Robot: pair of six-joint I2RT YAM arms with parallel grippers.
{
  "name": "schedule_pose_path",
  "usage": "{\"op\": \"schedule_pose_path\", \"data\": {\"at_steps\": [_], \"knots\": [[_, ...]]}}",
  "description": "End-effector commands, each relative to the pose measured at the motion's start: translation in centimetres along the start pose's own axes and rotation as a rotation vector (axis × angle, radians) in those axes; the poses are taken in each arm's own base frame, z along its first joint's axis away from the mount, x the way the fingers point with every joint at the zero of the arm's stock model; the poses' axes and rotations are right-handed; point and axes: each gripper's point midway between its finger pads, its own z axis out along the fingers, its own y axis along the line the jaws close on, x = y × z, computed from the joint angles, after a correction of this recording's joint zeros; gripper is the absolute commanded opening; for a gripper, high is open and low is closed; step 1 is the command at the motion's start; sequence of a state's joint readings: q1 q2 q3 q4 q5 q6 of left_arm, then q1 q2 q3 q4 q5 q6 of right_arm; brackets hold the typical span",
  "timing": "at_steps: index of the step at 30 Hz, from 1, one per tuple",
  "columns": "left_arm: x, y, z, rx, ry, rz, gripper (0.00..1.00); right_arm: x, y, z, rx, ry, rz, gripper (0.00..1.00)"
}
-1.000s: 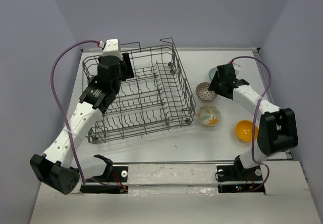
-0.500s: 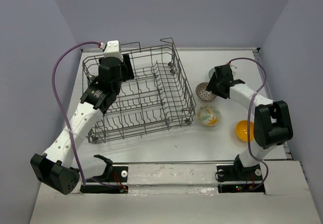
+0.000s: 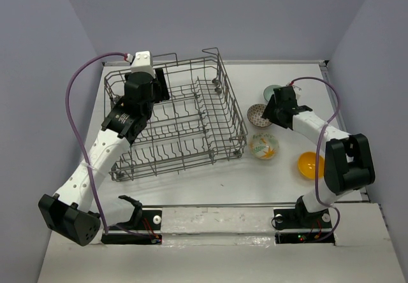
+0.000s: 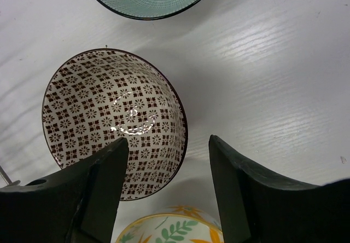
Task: Load the bowls into the dish rack
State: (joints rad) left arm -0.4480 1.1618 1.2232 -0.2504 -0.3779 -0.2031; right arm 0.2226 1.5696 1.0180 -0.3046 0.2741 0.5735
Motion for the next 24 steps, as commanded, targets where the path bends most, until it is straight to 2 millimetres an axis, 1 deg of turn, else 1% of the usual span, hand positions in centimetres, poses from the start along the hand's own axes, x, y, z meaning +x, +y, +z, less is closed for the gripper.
{"op": "schedule_pose_path", "data": {"at_steps": [1, 4, 8, 13, 18, 21, 23, 24], "knots": [[-1.4, 0.1, -0.4, 0.0, -0.057, -0.018, 0.7, -0.8, 0.7, 0.9, -0.016, -0.029, 0.027, 0.65], [-1.3, 0.1, -0.4, -0.001, -0.056, -0.016, 0.71, -0.8, 0.8, 1.1, -0.018, -0.03, 0.029, 0.63], [-1.2, 0.1, -0.3, -0.002, -0.051, -0.014, 0.71, -0.8, 0.5, 1.6, -0.012, -0.026, 0.037, 0.56], [-1.0, 0.1, -0.1, -0.003, -0.047, -0.013, 0.71, -0.4, 0.6, 2.1, -0.019, -0.018, 0.041, 0.52], [-0.9, 0.1, -0.1, -0.005, -0.044, -0.012, 0.7, -0.3, 0.5, 2.7, -0.014, -0.008, 0.045, 0.44], [-0.9, 0.1, 0.0, -0.005, -0.044, -0.012, 0.7, -0.3, 0.6, 2.7, -0.019, -0.009, 0.046, 0.38], [-0.8, 0.1, 0.0, -0.006, -0.041, -0.012, 0.71, -0.3, 0.6, 2.8, -0.018, -0.008, 0.044, 0.36], [-0.7, 0.1, 0.1, -0.007, -0.037, -0.01, 0.71, -0.2, 0.6, 2.9, -0.016, -0.005, 0.043, 0.34]]}}
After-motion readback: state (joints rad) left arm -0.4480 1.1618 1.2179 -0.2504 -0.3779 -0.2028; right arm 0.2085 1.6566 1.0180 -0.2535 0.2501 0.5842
